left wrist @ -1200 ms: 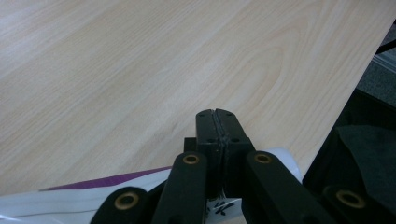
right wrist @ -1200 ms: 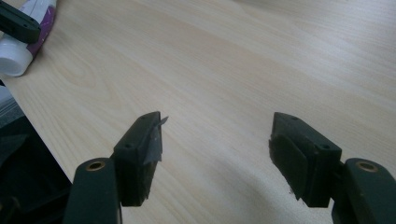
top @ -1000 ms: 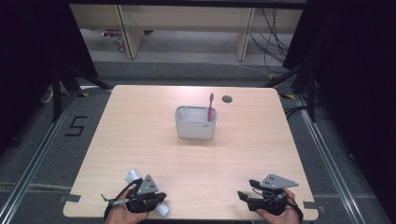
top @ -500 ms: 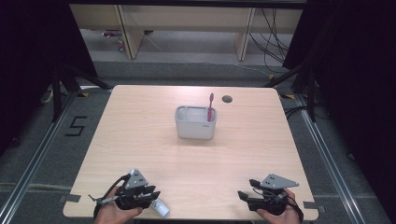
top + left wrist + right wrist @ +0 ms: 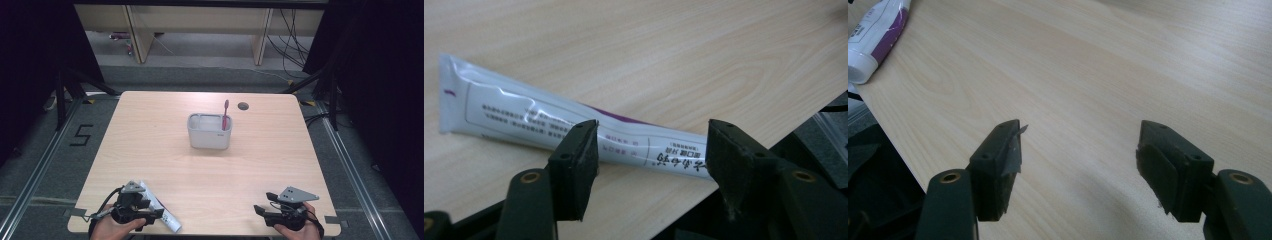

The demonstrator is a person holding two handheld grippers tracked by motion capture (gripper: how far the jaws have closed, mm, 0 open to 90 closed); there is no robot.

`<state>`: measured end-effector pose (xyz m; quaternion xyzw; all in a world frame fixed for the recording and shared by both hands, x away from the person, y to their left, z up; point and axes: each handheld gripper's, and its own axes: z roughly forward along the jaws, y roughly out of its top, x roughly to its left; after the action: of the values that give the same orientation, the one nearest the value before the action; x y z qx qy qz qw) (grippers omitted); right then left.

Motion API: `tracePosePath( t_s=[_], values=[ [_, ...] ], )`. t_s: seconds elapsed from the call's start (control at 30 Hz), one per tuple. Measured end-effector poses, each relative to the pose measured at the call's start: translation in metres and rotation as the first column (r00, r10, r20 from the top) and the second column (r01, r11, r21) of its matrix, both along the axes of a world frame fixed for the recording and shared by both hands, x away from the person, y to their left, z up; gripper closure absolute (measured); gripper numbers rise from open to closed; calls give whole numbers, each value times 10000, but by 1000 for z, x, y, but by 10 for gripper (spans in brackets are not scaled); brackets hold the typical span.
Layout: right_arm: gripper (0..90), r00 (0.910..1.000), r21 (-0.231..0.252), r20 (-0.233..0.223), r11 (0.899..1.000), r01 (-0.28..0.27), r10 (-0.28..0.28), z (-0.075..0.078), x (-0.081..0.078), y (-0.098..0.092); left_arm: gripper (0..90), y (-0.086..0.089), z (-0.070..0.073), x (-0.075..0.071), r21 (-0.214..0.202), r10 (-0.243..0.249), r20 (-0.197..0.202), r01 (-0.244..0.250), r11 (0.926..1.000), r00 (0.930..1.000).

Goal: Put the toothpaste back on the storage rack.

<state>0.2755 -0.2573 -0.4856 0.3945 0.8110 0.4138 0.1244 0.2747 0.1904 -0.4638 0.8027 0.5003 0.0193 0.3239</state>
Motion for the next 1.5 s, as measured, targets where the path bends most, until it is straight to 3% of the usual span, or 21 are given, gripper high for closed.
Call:
tracePosePath(
  t_s=[0.03,0.07,0.1,0.2,0.33,0.5,0.73,0.87,0.97,1.0,1.2,1.3,1.5],
  values=[
    [349,10000,-9,14,10000,-19,19,0,0,0,350,0,-1,0,-18,101,-214,-102,9999,9997],
    [349,9999,-56,106,10000,-73,74,0,1,0,330,1,-4,2,-308,238,-597,-257,9992,9979],
    [349,9999,-56,106,10000,-73,74,0,1,0,319,1,-4,2,-308,238,-597,-257,9992,9979],
    [349,10000,7,7,10000,-88,88,0,0,1,299,0,-6,8,-498,573,-1091,-631,9968,9924],
    [349,9998,-61,174,9999,-130,131,0,0,1,281,0,-5,13,-292,700,-1104,-737,9969,9914],
    [349,9996,-62,215,9998,-172,173,0,0,1,275,0,-9,18,-300,906,-1567,-965,9949,9835],
    [349,9995,-46,237,9998,-216,217,0,0,1,264,-1,-9,24,109,1067,-1534,-1063,9943,9824],
    [349,9994,7,253,9997,-240,240,1,0,1,264,-3,-9,27,319,976,-1396,-940,9951,9854],
    [349,9993,29,302,9997,-237,236,1,0,1,265,-8,-9,27,700,845,-1283,-760,9946,9881],
    [349,9998,139,144,9998,-162,160,1,-1,2,265,-9,-10,27,770,820,-1169,-733,9943,9898],
    [348,9994,77,251,9997,-239,237,1,-1,1,274,-14,-13,30,1199,746,-1219,-599,9910,9897],
    [348,9992,44,302,9997,-255,254,1,-1,1,267,-14,-14,32,1093,828,-1428,-674,9917,9863],
    [348,9993,79,278,9997,-251,249,2,-1,2,289,-18,-15,35,947,878,-1370,-752,9927,9867]
  ],
)
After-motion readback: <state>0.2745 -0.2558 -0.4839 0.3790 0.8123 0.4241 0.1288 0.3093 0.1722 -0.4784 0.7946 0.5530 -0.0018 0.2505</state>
